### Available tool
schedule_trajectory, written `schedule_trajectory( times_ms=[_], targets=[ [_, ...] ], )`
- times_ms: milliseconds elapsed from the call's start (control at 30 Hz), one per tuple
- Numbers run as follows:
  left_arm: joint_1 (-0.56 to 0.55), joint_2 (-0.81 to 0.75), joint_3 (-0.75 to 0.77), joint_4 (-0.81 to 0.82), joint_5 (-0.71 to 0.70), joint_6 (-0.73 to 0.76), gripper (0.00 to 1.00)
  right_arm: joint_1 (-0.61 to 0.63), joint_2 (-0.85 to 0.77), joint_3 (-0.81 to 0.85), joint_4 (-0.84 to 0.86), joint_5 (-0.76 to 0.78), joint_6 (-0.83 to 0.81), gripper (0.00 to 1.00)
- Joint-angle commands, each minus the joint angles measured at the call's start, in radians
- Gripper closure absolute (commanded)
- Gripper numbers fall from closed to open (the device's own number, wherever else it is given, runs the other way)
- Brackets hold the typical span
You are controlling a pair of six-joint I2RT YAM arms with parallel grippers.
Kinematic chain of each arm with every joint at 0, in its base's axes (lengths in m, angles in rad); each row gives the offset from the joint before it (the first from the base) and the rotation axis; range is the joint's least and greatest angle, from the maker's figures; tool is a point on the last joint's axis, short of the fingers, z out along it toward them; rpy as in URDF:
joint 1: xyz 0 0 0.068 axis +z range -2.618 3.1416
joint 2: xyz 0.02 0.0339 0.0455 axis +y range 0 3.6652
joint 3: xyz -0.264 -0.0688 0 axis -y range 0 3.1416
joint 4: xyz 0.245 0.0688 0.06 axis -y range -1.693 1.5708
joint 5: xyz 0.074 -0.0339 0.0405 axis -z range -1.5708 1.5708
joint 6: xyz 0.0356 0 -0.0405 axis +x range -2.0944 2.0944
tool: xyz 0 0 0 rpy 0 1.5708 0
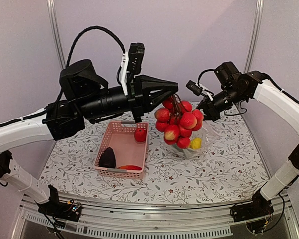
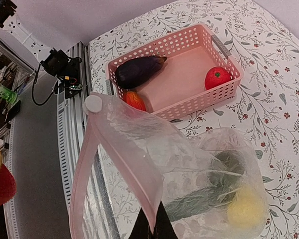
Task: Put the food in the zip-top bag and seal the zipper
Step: Place the fake fruit in the zipper food storage bag.
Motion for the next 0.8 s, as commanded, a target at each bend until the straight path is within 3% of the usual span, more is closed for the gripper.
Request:
schedule_trajectory(
  times_ms=[0,267,767],
  targets=[
    [-0.019,0.080,0.050,0.100,0.123,0.004,1.00,0.007,0.000,0.017,-0.031,-0.029,0.018,1.00],
    [-0.018,0.219,0.137,0.071,0.178,0.091,1.00,0.008,-0.023,-0.002,-0.038,-0.055,0.024,1.00],
    [-0.018,0.384,0.306,-0.092,0.150,0.235,1.00,0.008,-0.061,-0.028,-0.046,-0.075,0.024,1.00]
  ],
)
